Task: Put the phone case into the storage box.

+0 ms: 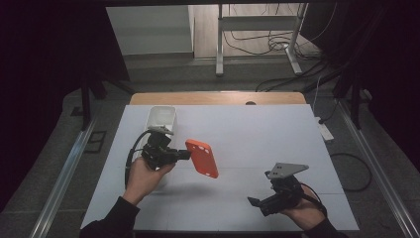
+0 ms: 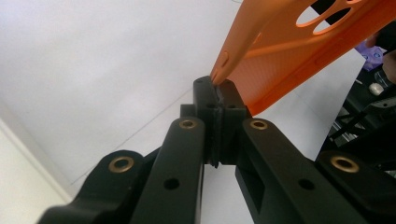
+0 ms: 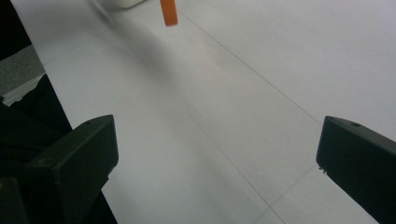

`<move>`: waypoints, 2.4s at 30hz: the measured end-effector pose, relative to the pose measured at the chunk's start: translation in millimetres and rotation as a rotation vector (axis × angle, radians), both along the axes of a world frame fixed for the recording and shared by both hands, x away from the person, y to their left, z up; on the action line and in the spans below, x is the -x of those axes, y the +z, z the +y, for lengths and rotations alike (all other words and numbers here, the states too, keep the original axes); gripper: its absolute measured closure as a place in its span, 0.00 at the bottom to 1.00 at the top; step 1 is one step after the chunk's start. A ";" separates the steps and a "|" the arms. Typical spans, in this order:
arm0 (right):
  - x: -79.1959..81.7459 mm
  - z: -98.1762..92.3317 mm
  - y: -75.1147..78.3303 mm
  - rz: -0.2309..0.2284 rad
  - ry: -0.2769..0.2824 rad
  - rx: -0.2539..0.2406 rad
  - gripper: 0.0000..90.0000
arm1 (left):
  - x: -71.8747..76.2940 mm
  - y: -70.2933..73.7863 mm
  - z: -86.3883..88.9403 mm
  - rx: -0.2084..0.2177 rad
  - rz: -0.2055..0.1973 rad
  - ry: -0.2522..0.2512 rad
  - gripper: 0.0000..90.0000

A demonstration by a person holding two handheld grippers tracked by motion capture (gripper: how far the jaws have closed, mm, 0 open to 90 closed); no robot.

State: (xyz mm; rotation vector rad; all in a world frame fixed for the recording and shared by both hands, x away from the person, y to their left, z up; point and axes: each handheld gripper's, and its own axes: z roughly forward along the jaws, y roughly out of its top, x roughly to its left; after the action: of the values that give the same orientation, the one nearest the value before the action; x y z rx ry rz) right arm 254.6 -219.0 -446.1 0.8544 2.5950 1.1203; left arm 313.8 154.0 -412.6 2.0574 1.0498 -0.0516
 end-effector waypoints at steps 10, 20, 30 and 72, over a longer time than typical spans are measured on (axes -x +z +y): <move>0.7 -23.5 -0.2 -0.001 -0.058 -0.014 0.00 | -8.3 10.1 7.6 -0.021 0.007 0.013 0.99; 3.0 -45.1 -2.1 -0.006 -0.125 -0.010 0.00 | -18.3 19.6 16.7 -0.030 0.021 0.047 0.99; 5.0 -60.9 -2.5 -0.008 -0.173 -0.002 0.00 | -28.3 28.6 26.3 -0.050 0.026 0.078 0.99; 18.3 -89.6 2.2 -0.029 -0.284 -0.024 0.00 | -62.3 59.3 86.1 -0.119 0.020 0.250 0.99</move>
State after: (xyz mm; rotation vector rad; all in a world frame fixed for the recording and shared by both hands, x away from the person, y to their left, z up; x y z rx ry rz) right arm 236.3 -308.6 -443.9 1.1581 2.3458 1.0743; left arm 376.1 240.0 -353.2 2.0167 1.3430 0.1211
